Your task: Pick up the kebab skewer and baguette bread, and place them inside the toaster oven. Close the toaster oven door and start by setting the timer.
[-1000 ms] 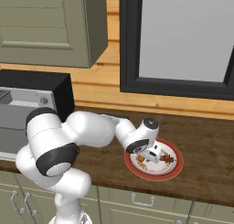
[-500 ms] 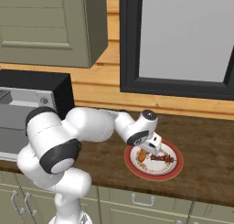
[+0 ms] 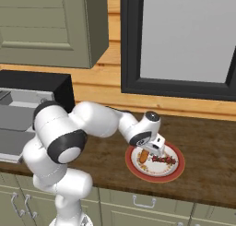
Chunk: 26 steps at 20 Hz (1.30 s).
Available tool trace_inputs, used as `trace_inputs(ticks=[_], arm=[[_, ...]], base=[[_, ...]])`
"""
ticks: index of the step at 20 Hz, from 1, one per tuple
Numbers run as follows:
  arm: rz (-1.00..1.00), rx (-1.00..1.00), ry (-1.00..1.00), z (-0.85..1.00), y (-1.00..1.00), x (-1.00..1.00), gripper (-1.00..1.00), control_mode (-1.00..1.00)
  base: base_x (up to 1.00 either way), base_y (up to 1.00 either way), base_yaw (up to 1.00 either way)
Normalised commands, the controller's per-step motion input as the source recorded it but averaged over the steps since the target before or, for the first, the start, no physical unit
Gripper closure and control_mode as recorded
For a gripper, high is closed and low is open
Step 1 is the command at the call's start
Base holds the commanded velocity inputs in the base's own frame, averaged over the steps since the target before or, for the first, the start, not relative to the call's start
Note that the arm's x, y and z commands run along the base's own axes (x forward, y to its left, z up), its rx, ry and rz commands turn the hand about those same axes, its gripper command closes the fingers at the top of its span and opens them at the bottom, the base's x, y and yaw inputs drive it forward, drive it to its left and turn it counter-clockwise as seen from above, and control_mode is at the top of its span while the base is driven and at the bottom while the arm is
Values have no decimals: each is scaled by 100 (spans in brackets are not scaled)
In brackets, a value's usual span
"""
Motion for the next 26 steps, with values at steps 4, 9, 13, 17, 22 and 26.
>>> trace_inputs(ticks=[4, 9, 13, 17, 22, 26], arm=[[0, -2, 0, -18, -5, 0, -100, -100], [0, -4, -2, -17, 1, 0, -100, -100], [1, 0, 1, -1, 4, 0, -100, -100], [0, 0, 0, 0, 0, 0, 100, -100], [0, 0, 0, 0, 0, 0, 100, -100], [0, 0, 0, 0, 0, -11, 100, -100]], base=[[0, 0, 0], [0, 0, 0], [0, 0, 0], [0, 0, 0], [0, 0, 0], [0, 0, 0]])
